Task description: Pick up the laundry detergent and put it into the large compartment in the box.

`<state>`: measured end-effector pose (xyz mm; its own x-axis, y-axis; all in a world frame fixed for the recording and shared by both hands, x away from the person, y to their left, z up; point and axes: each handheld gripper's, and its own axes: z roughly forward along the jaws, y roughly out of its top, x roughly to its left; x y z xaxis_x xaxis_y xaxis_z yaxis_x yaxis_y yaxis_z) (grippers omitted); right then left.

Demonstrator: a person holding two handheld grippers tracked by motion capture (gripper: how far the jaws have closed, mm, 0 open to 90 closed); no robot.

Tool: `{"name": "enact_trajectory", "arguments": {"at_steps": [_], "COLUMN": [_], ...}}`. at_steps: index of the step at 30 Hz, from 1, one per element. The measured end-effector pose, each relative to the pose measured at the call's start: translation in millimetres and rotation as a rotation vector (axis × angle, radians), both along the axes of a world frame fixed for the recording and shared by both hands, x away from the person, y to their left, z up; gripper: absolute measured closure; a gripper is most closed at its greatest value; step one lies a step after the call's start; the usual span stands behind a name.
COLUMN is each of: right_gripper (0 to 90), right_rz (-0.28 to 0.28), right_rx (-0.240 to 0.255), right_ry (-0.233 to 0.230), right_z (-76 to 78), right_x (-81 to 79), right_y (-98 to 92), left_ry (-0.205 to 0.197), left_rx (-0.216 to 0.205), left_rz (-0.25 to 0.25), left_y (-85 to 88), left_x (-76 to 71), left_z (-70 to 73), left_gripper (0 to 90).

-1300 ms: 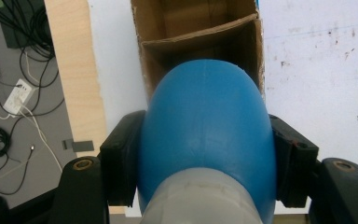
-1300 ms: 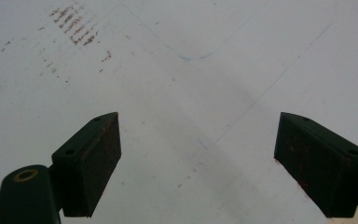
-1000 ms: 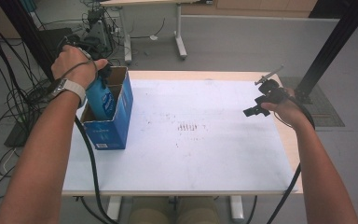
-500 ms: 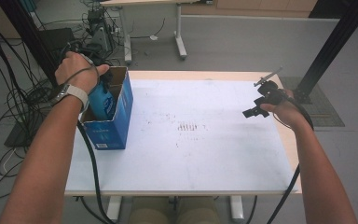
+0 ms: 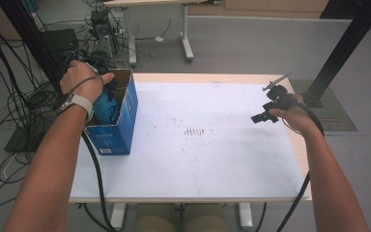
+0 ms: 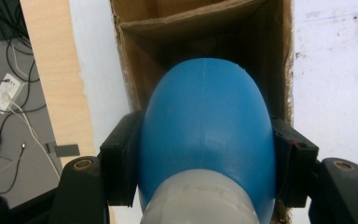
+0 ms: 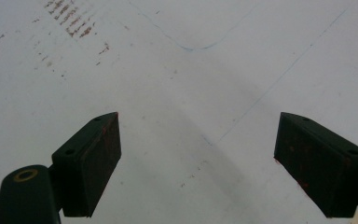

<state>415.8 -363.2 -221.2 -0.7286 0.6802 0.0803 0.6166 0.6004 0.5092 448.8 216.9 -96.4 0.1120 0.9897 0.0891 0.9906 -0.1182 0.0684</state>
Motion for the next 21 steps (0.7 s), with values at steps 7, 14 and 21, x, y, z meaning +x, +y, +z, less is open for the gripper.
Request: {"name": "enact_trajectory", "arguments": {"at_steps": [7,14,21], "right_gripper": [14.7,14.7,14.7], "right_rz": [-0.005,-0.006,-0.009], "right_rx": [0.001,0.002,0.003], "right_ry": [-0.001,0.004,0.007], "right_z": [0.1,-2.9,-5.1], "right_x": [-2.4,-2.1,-2.0], "right_y": [-2.7,-3.6,-5.1], "left_ry": [-0.005,-0.009,-0.003], "left_rx": [0.001,0.0,0.001], "left_rz": [0.002,0.003,0.003], "left_y": [-0.4,-1.3,-0.8], "left_x": [-0.9,-0.6,0.8], "left_z": [-6.1,-13.8,-23.0], "left_gripper": [37.8,37.8,37.8]}}
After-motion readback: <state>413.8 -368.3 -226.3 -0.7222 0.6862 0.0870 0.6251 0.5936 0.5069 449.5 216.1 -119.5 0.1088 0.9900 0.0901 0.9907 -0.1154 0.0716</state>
